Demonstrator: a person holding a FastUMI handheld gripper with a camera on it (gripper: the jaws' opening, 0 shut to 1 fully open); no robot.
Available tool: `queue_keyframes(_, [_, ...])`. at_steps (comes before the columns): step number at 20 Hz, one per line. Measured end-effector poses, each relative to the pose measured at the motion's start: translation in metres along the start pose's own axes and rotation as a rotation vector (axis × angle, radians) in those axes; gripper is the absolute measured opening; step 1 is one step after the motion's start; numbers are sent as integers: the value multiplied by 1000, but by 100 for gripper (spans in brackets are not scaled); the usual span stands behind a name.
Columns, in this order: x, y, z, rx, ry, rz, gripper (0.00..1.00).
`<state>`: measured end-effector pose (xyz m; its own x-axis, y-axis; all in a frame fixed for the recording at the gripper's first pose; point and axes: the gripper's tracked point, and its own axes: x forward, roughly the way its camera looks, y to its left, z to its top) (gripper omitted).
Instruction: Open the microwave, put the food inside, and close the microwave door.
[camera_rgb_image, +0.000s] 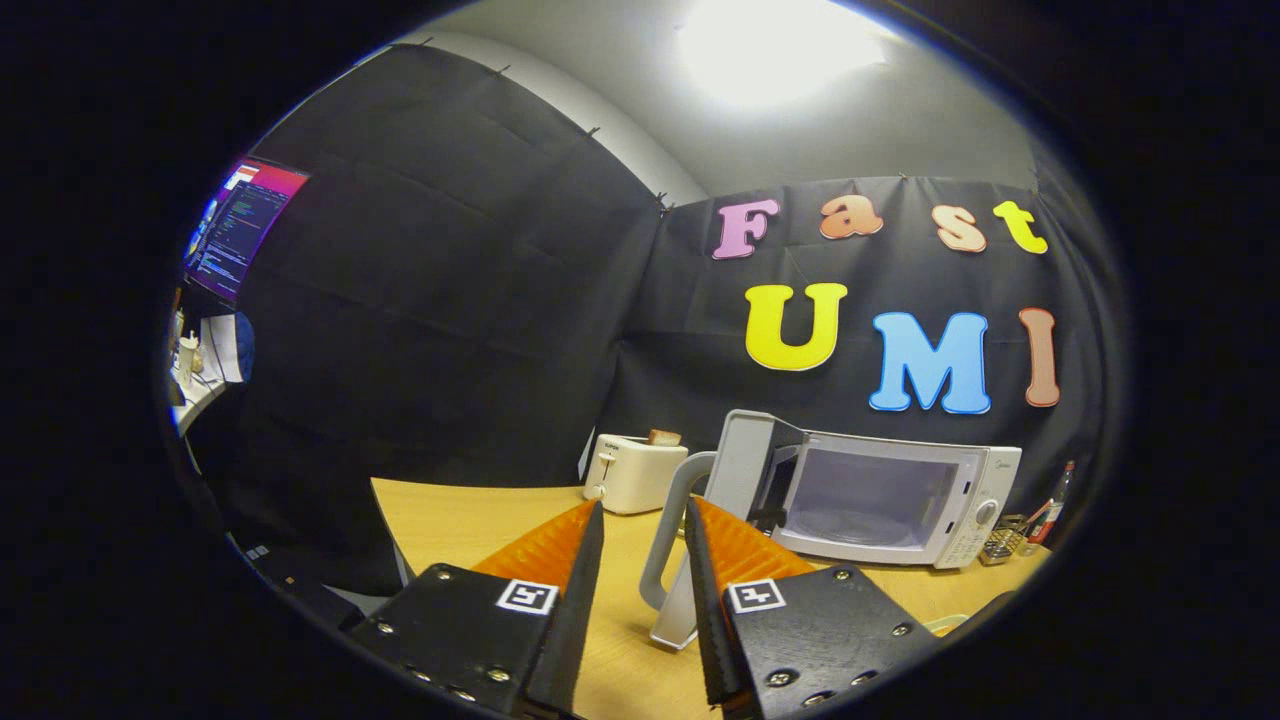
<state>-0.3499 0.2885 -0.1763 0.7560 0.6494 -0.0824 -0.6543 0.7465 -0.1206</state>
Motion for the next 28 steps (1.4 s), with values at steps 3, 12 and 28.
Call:
queue_keyframes(3, [-22, -20, -26, 55, 105, 43, 60])
queue_keyframes(12, [-87, -100, -89, 88, 240, 32, 97])
queue_keyframes(28, [-145, -226, -179, 226, 544, -156, 97])
